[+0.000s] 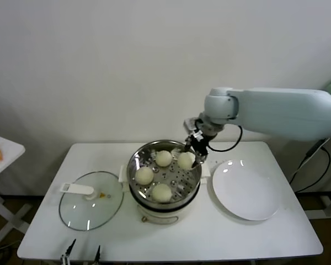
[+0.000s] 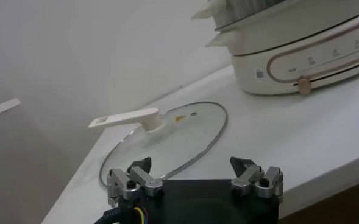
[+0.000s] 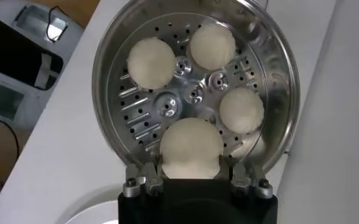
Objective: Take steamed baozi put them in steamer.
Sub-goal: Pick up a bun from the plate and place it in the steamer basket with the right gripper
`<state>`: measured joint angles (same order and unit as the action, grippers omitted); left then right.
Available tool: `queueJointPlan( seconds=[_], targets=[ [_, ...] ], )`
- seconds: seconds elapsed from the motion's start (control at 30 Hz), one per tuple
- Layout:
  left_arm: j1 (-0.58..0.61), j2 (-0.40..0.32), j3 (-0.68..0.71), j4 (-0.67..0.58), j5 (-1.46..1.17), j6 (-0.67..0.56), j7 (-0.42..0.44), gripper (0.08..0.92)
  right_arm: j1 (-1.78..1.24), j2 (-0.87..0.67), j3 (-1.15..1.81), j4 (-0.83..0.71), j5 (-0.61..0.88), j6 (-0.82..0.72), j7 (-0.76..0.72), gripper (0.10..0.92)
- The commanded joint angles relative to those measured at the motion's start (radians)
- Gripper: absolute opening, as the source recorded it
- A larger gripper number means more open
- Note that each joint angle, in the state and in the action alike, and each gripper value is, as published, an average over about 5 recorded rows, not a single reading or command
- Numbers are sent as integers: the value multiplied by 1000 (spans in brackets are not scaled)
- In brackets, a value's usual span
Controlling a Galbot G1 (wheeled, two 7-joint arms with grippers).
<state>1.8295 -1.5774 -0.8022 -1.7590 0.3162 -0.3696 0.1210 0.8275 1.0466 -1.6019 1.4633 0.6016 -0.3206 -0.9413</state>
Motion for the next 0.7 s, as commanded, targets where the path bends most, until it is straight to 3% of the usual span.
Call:
queueJointPlan(
  seconds=[0.03,0.7],
  targets=[
    [0,-2,-3,-1,-3,0,1,823,-137,60,45,-81,-68,-9,21,631],
    [-2,-3,-9,-5,-7,-2,1,823,-199,61,60,-104,-120,-8,21,631]
  ],
)
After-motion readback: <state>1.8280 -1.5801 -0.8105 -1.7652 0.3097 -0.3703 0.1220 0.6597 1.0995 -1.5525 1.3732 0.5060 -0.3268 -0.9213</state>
